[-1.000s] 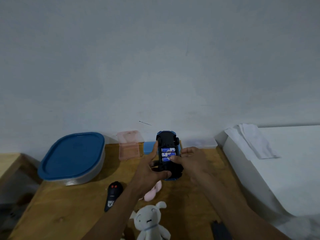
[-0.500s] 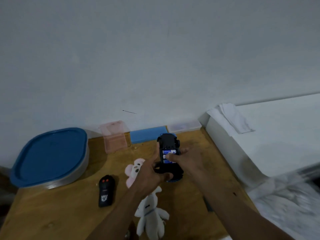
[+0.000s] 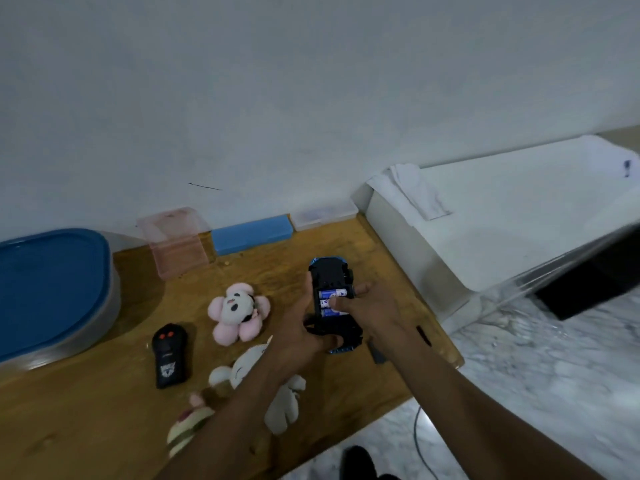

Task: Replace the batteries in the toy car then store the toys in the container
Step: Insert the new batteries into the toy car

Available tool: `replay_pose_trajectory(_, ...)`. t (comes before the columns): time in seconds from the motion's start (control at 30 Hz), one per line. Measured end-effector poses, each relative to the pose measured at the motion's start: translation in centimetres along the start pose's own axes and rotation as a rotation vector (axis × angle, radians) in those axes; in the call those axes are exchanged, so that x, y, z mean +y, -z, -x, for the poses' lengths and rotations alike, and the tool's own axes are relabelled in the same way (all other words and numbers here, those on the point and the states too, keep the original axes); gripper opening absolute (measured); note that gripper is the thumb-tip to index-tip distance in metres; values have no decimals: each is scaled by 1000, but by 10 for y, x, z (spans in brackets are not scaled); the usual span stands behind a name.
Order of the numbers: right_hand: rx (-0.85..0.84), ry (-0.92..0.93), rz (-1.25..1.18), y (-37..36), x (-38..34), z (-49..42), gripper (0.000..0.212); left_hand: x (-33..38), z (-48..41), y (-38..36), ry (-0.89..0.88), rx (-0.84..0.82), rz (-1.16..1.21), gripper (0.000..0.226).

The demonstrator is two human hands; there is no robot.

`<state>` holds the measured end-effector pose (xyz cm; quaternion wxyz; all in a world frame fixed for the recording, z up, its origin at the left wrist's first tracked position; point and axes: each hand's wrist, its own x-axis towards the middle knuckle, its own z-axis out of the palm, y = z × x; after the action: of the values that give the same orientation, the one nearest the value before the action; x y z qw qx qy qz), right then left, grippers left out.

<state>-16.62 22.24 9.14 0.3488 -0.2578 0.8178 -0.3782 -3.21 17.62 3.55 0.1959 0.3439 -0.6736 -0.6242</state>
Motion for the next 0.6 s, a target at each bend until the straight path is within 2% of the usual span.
replay_pose_trajectory(0.17, -62, -29, -32, 16, 19, -8, 21, -2, 5, -18, 39, 22, 31, 119)
replay_pose_trajectory(0.23, -131, -41, -42, 26, 24, -12, 17, -3, 8, -25, 70, 58, 66, 118)
replay_pose_trajectory(0.33, -227, -53, -3, 43, 36, -20, 24, -9, 15, -40, 87, 107, 115, 113)
replay_pose_trajectory(0.4, -227, 19, 95, 57, 49, -28, 24, -14, 21, -49, 122, 137, 148, 114)
replay_pose_trajectory(0.5, -239, 206, 364, 79, 73, -45, 13, -18, 33, -62, 167, 177, 176, 114)
replay_pose_trajectory(0.6, -328, 277, 595, 95, 101, -60, 33, -21, 44, -77, 183, 225, 189, 112)
